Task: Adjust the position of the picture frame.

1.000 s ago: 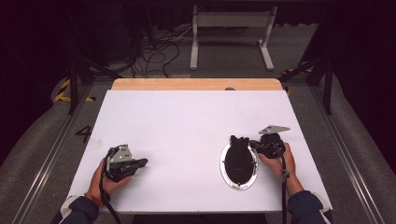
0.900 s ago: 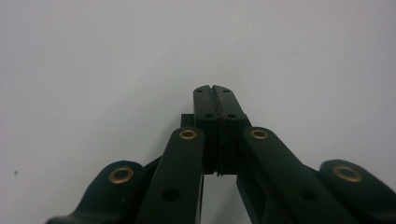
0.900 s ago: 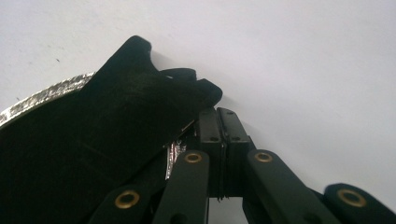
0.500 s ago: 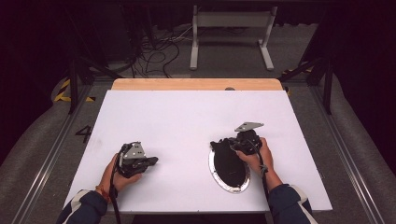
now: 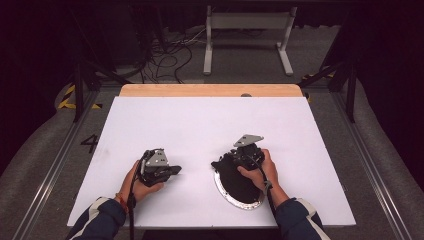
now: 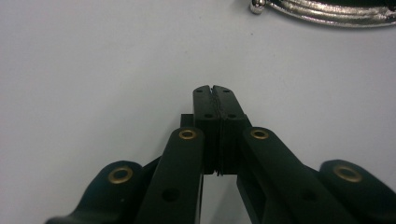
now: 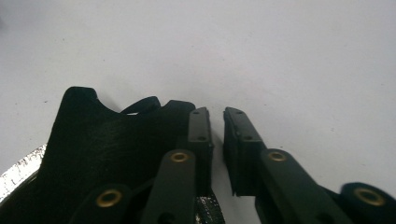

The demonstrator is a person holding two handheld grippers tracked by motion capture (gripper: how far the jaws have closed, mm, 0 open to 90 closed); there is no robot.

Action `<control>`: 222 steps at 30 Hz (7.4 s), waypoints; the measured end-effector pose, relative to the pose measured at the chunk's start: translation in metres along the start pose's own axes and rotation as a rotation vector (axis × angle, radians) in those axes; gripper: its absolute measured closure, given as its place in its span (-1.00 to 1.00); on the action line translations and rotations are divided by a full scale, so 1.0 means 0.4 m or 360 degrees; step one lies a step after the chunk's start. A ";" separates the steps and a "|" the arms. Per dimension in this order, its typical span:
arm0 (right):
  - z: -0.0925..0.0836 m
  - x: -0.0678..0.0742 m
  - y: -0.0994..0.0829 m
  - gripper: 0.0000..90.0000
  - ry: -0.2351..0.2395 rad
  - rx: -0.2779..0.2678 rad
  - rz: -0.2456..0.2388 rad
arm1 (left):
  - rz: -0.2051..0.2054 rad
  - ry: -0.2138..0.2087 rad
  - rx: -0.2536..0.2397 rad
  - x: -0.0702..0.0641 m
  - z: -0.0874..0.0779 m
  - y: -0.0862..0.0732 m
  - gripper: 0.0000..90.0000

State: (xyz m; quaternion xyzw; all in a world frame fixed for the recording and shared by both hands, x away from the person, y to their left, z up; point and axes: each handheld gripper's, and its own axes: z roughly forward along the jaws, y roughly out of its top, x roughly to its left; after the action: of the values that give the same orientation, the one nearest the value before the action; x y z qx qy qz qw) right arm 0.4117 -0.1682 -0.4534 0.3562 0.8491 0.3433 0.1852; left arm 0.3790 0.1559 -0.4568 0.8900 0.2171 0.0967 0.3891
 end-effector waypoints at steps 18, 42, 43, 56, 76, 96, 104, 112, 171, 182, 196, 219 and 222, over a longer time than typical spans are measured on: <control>-0.283 0.012 -0.199 1.00 0.0127 -0.0051 -0.0022 | 0.0039 -0.0079 -0.0148 -0.024 0.103 0.148 0.99; -0.295 0.122 -0.281 1.00 0.0359 0.0019 -0.0144 | 0.0131 -0.0106 -0.0016 -0.017 0.239 0.199 0.95; -0.295 0.122 -0.281 1.00 0.0358 0.0017 -0.0138 | 0.0122 -0.0116 -0.0013 -0.014 0.239 0.199 0.98; -0.289 0.139 -0.274 1.00 0.0171 0.0014 -0.0185 | 0.0099 -0.0207 0.0050 0.005 0.209 0.180 1.00; -0.265 0.101 -0.253 1.00 0.0185 0.0021 -0.0122 | 0.0045 -0.0155 0.0037 -0.006 0.170 0.138 1.00; -0.230 0.091 -0.230 1.00 0.0022 -0.0046 -0.0065 | -0.0044 -0.0187 0.0033 -0.004 0.137 0.103 1.00; -0.211 0.073 -0.218 1.00 -0.0033 -0.0068 0.0000 | -0.0026 -0.0191 0.0050 -0.009 0.116 0.086 0.97; -0.204 0.044 -0.211 1.00 -0.0046 -0.0049 0.0039 | 0.0025 -0.0157 0.0071 -0.024 0.104 0.080 0.92; -0.078 -0.031 -0.096 1.00 -0.0053 -0.0053 0.0095 | 0.0173 -0.0239 0.0105 -0.148 0.097 0.079 0.97; -0.112 -0.002 -0.126 1.00 0.0058 -0.0052 0.0049 | -0.0047 -0.0102 0.0003 -0.034 0.046 0.034 0.93; -0.105 0.039 -0.117 1.00 0.0131 -0.0047 -0.0033 | -0.0106 -0.0137 -0.0009 -0.014 0.089 0.048 0.94; -0.097 0.067 -0.104 1.00 0.0176 -0.0030 0.0023 | -0.0015 -0.0199 0.0041 -0.098 0.088 0.055 1.00; -0.106 0.087 -0.113 1.00 0.0236 -0.0033 0.0026 | -0.0014 -0.0179 0.0045 -0.105 0.090 0.057 1.00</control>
State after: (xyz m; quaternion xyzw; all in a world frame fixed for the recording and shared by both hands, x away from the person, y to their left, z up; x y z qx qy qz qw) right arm 0.3429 -0.1850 -0.4587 0.3348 0.8539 0.3790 0.1228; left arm 0.3610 0.0993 -0.4645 0.8985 0.2001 0.0419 0.3885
